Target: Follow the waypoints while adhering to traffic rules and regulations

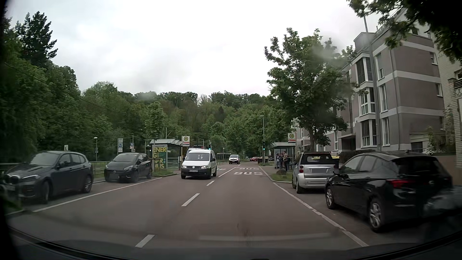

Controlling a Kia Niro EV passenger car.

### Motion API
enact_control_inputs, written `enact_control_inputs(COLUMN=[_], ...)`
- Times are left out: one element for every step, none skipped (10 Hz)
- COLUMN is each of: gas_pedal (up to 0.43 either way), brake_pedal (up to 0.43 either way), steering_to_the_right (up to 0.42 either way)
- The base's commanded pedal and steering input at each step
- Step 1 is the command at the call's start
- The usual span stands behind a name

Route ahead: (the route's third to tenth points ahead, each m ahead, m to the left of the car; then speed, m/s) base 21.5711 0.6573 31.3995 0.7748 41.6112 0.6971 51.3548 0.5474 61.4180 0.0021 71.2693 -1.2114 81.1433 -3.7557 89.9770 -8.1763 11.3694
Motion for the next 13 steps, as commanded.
enact_control_inputs(gas_pedal=[0.067,0.067,0.067,0.067,0.067,0.067,0.067,0.067,0.067,0.067,0.067,0.067,0.067], brake_pedal=[0.000,0.000,0.000,0.000,0.000,0.000,0.000,0.000,0.000,0.000,0.000,0.000,0.000], steering_to_the_right=[0.009,0.008,0.007,0.007,0.007,0.007,0.007,0.008,0.007,0.008,0.008,0.008,0.010])
